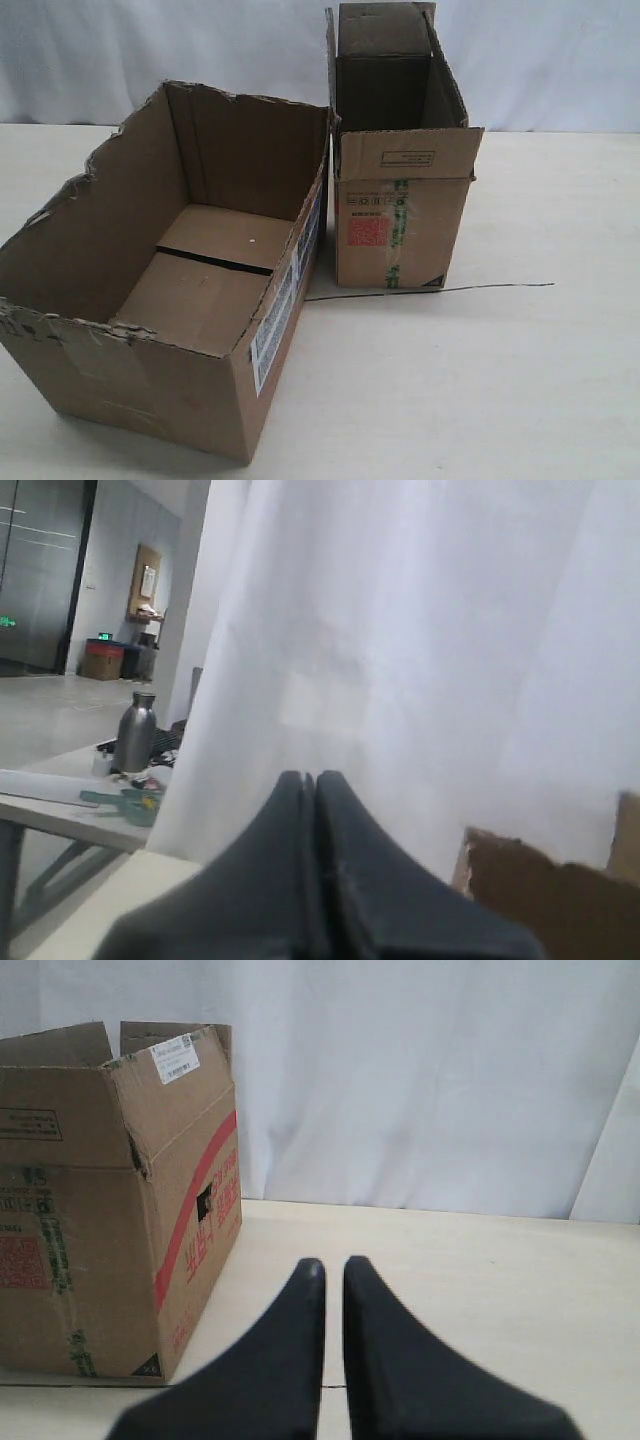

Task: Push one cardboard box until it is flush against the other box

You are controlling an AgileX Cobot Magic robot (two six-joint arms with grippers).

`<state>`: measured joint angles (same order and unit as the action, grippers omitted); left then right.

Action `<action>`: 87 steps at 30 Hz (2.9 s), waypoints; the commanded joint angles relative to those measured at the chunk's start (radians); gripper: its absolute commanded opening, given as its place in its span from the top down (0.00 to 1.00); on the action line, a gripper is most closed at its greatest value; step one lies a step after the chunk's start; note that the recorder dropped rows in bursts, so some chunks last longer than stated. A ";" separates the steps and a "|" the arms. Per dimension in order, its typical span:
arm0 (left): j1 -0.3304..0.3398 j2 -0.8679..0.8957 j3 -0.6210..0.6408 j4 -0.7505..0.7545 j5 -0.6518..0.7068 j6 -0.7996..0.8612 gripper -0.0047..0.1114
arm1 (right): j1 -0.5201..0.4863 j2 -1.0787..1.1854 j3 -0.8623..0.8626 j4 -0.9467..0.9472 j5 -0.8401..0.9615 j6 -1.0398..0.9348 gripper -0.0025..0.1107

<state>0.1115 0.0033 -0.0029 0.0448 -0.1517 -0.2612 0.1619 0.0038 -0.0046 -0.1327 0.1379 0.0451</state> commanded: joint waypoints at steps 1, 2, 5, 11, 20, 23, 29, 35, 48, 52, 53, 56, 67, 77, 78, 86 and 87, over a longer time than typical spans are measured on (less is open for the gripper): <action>-0.008 -0.003 0.003 0.033 -0.223 -0.229 0.96 | 0.003 -0.004 0.005 -0.006 0.002 -0.009 0.93; -0.008 -0.003 0.003 0.052 -0.293 -0.273 0.96 | 0.003 -0.004 0.005 -0.006 0.002 -0.009 0.93; -0.008 0.070 -0.087 0.103 -0.215 -0.327 0.96 | 0.003 -0.004 0.005 -0.006 0.002 -0.009 0.93; -0.008 0.410 -0.320 0.336 0.129 -0.344 0.96 | 0.003 -0.004 0.005 -0.006 0.002 -0.009 0.93; -0.008 0.708 -0.608 0.217 0.803 0.137 0.96 | 0.003 -0.004 0.005 -0.006 0.002 -0.009 0.93; -0.008 0.728 -0.652 0.020 0.962 0.326 0.96 | 0.003 -0.004 0.005 -0.006 0.002 -0.009 0.93; -0.008 0.686 -0.558 -0.453 1.033 0.711 0.96 | 0.003 -0.004 0.005 -0.006 0.002 -0.009 0.93; -0.008 0.630 -0.542 -0.593 1.191 0.827 0.96 | 0.003 -0.004 0.005 -0.006 0.002 -0.009 0.93; -0.130 0.652 -0.542 -0.770 1.373 0.980 0.96 | 0.003 -0.004 0.005 -0.006 0.002 -0.009 0.93; -0.237 0.698 -0.548 -0.622 1.373 0.847 0.96 | 0.003 -0.004 0.005 -0.006 0.002 -0.009 0.93; -0.260 0.719 -0.548 -0.574 1.373 0.793 0.96 | 0.003 -0.004 0.005 -0.006 0.002 -0.009 0.93; -0.316 0.776 -0.546 -0.549 1.281 0.740 0.96 | 0.003 -0.004 0.005 -0.006 0.002 -0.009 0.93; -0.462 1.065 -0.546 -0.639 0.936 0.702 0.96 | 0.003 -0.004 0.005 -0.006 0.002 -0.009 0.93; -0.509 1.207 -0.546 -0.767 0.608 0.719 0.96 | 0.003 -0.004 0.005 -0.006 0.002 -0.009 0.93; -0.509 1.220 -0.546 -0.782 0.591 0.734 0.96 | 0.003 -0.004 0.005 -0.006 0.002 -0.009 0.93; -0.509 1.291 -0.546 -1.051 0.438 0.940 0.96 | 0.003 -0.004 0.005 -0.006 0.002 -0.009 0.93; -0.509 1.296 -0.549 -1.096 0.427 0.981 0.96 | 0.003 -0.004 0.005 -0.006 0.002 -0.009 0.93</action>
<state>-0.3940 1.2874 -0.5489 -0.9315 0.3429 0.6277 0.1619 0.0038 -0.0046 -0.1327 0.1379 0.0451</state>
